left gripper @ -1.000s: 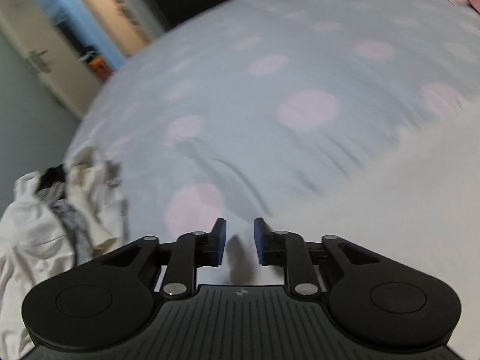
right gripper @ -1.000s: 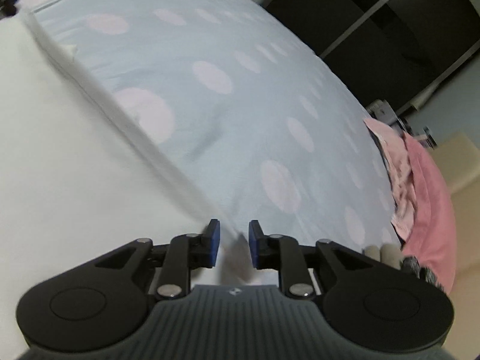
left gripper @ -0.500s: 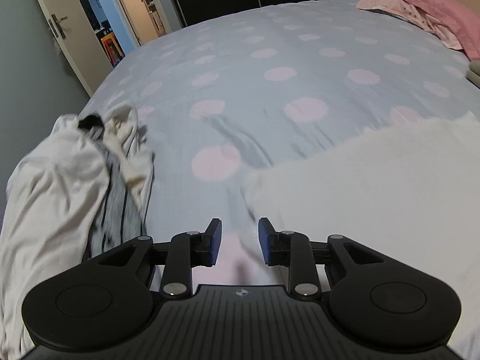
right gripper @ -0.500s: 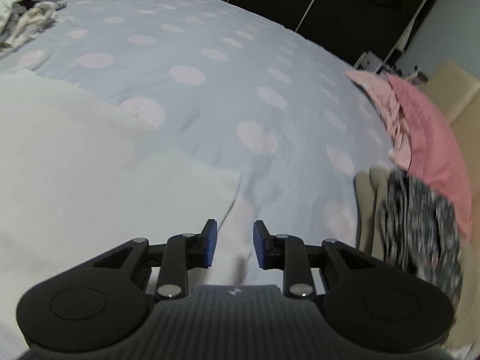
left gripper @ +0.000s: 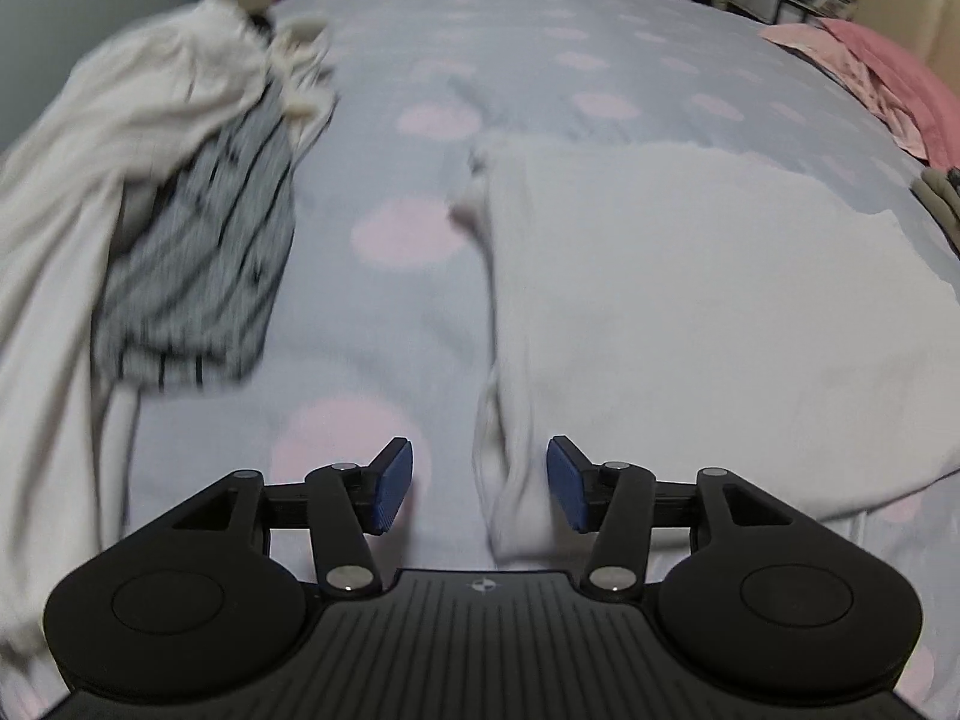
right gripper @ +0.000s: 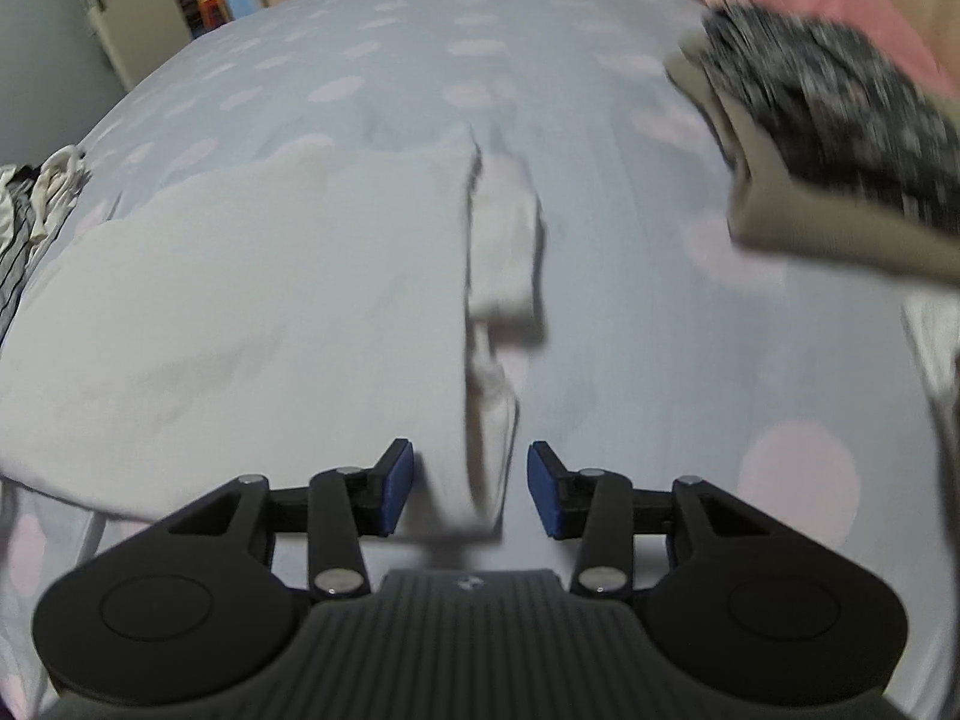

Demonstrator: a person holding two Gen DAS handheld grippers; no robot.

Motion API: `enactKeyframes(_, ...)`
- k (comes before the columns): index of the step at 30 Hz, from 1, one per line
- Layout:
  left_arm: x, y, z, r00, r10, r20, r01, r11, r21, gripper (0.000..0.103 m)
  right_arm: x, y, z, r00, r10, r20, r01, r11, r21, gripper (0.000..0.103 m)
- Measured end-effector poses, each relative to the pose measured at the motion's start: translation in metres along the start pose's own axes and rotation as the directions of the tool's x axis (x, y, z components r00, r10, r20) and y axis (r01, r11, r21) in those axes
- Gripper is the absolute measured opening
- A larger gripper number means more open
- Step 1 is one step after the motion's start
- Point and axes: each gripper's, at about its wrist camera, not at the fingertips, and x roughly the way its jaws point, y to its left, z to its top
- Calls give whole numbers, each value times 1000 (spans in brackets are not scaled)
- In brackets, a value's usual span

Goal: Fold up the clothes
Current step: 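Pinch the folded shirt edge with the left gripper while the right gripper pinches too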

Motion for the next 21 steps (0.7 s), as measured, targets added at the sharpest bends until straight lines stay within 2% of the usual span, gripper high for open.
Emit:
enactKeyframes(3, 10, 13, -10, 999, -49, -17, 46, 991, -125, 48, 7, -8, -13, 1000, 19, -24, -17, 996, 90, 46)
enactKeyframes(5, 12, 15, -13, 999, -54, -6, 52, 985, -162, 49, 11, -13, -17, 999, 36, -15, -33, 989, 147, 47)
enactKeyframes(8, 14, 4, -14, 1000, -13, 1, 13, 994, -113, 48, 14, -13, -20, 999, 38, -13, -35, 984, 177, 47)
enactKeyframes(10, 14, -1, -15, 1000, 3, 9, -2, 995, -105, 45, 14, -4, -23, 1000, 3, -3, -2, 989, 149, 45)
enactKeyframes(12, 14, -5, -18, 1000, 13, 22, -11, 994, -104, 34, 14, 8, -27, 999, -41, 14, 39, 993, 114, 44)
enactKeyframes(13, 14, -9, -19, 999, 15, 33, -12, 996, -90, 30, 13, 14, -30, 998, -60, 30, 56, 993, 100, 39)
enactKeyframes(15, 11, -22, -24, 998, 27, 58, -25, 999, -38, 12, 10, 26, -37, 994, -95, 61, 91, 993, 73, 26)
enactKeyframes(16, 10, -28, -24, 997, 38, 66, -37, 999, -17, 9, 8, 30, -40, 992, -102, 76, 97, 993, 69, 15)
enactKeyframes(19, 5, -33, -22, 997, 47, 67, -47, 999, -2, 6, 5, 35, -44, 989, -111, 99, 103, 991, 84, 12)
enactKeyframes(21, -2, -29, -18, 997, 43, 57, -42, 999, -12, 6, -1, 29, -39, 992, -86, 89, 76, 992, 105, 12)
